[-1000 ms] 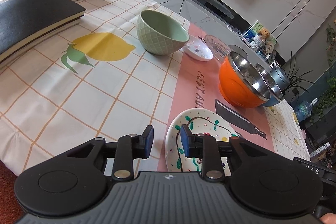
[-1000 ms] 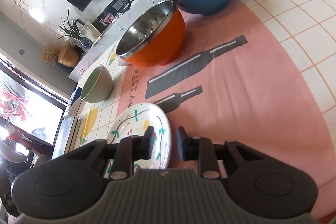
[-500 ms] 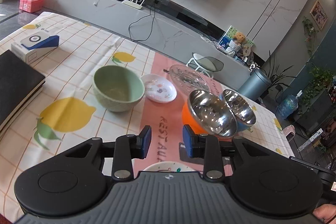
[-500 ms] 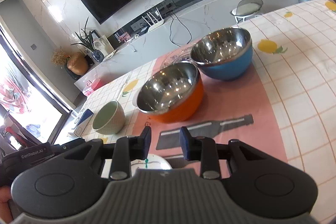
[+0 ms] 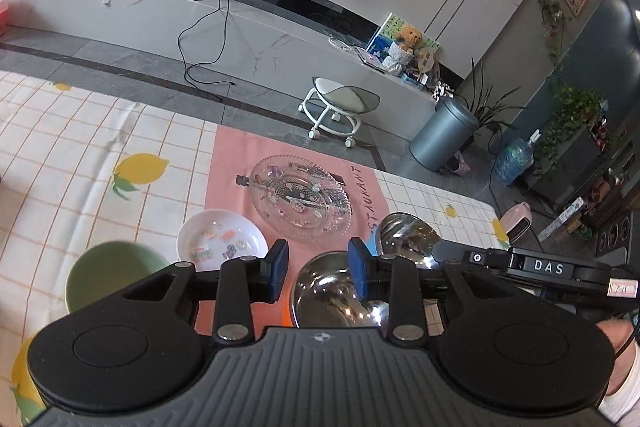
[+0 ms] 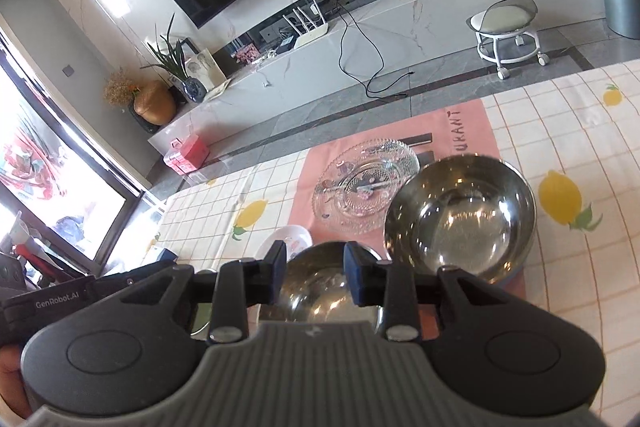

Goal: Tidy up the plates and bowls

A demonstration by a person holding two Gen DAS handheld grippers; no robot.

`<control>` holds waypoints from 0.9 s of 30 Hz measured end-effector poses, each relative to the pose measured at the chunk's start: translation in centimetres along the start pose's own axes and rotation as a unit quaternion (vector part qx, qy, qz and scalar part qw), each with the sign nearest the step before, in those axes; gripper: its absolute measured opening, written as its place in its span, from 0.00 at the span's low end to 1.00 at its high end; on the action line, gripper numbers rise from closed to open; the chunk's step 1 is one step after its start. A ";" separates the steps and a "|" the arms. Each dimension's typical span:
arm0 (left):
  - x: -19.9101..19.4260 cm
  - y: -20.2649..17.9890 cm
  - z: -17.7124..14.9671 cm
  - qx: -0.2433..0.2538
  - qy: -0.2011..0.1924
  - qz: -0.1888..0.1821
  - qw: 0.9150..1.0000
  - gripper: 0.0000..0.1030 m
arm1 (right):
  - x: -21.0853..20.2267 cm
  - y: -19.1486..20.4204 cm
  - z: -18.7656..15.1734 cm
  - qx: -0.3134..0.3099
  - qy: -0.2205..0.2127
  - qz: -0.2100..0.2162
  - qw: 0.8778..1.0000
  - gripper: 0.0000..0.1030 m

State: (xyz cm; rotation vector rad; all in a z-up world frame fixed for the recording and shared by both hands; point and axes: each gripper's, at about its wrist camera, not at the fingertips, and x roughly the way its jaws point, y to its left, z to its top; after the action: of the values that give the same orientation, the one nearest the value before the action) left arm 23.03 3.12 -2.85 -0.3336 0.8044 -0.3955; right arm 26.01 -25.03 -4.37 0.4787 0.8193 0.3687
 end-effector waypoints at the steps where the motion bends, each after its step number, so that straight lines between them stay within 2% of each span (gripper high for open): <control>1: 0.8 0.0 0.6 0.007 0.005 0.002 1.000 0.35 | 0.9 -0.2 1.0 -0.004 0.008 -0.005 1.000 0.31; 9: 7.9 1.1 4.3 0.034 0.061 0.017 0.997 0.35 | 8.6 -1.2 7.4 -0.051 0.069 -0.052 0.995 0.31; 15: 13.5 3.4 5.9 0.011 0.104 0.026 0.994 0.37 | 14.5 -2.9 9.9 -0.073 0.116 -0.084 0.987 0.31; 24: 18.6 6.5 6.0 -0.048 0.145 0.033 0.988 0.37 | 19.7 -7.1 10.9 -0.018 0.175 -0.094 0.980 0.32; 27: 19.1 7.1 5.8 -0.057 0.151 0.033 0.986 0.37 | 20.4 -8.4 11.1 0.014 0.186 -0.078 0.979 0.32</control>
State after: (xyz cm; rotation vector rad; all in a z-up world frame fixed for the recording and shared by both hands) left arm 40.86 1.25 -14.15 -0.3578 1.1351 -0.3434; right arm 48.41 -24.99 -14.70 0.3735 1.2197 0.3059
